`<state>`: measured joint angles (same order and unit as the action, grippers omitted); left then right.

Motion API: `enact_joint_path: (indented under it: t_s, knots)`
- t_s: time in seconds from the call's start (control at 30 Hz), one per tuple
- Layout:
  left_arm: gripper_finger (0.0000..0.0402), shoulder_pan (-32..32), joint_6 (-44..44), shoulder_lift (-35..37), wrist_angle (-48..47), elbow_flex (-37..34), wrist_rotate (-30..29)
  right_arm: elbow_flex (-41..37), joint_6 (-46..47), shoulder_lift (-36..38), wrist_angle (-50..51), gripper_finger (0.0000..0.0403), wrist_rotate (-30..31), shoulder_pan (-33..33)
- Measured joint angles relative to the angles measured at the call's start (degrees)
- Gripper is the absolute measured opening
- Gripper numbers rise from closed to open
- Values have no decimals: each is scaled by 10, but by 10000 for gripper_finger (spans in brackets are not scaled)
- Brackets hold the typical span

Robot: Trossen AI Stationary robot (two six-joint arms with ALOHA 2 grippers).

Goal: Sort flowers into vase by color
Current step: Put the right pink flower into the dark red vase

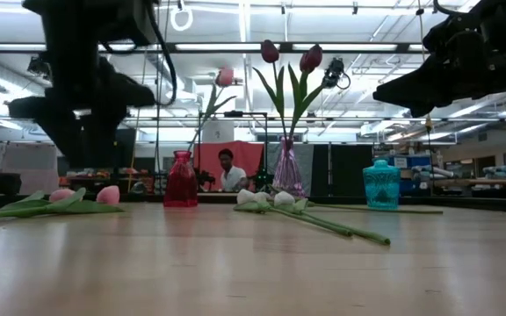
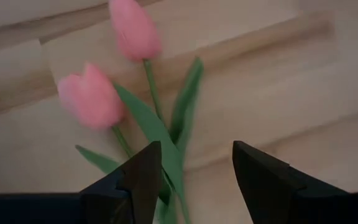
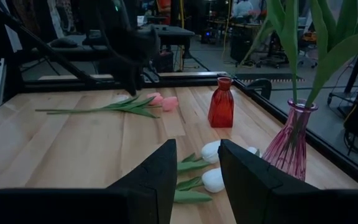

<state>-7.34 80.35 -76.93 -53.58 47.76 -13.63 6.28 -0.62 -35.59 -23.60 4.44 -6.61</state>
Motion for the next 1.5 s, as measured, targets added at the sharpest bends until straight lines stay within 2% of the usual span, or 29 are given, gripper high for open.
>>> enact_joint_path:
  t_s: [0.2,0.43,0.67,0.93,1.1,1.3,1.4,1.5]
  knots:
    - [202,19,-24,-60,1,9,-11,0,0,0,-3,133,0,0]
    - [202,49,-59,-96,4,10,-61,0,0,0,-3,133,0,0]
    - [202,78,-108,-122,38,10,-57,0,0,0,-3,133,0,0]
    - [195,94,-129,-161,40,8,-27,0,0,0,-3,133,0,0]
    - [147,93,-134,-161,43,8,-27,0,0,0,-3,133,0,0]
    - [23,93,-186,-161,52,8,-22,0,0,0,-3,133,0,0]
    - [10,92,-204,-155,76,11,-22,0,0,0,-3,133,0,0]
    - [5,92,-227,-131,109,34,-46,0,0,0,-2,133,0,0]
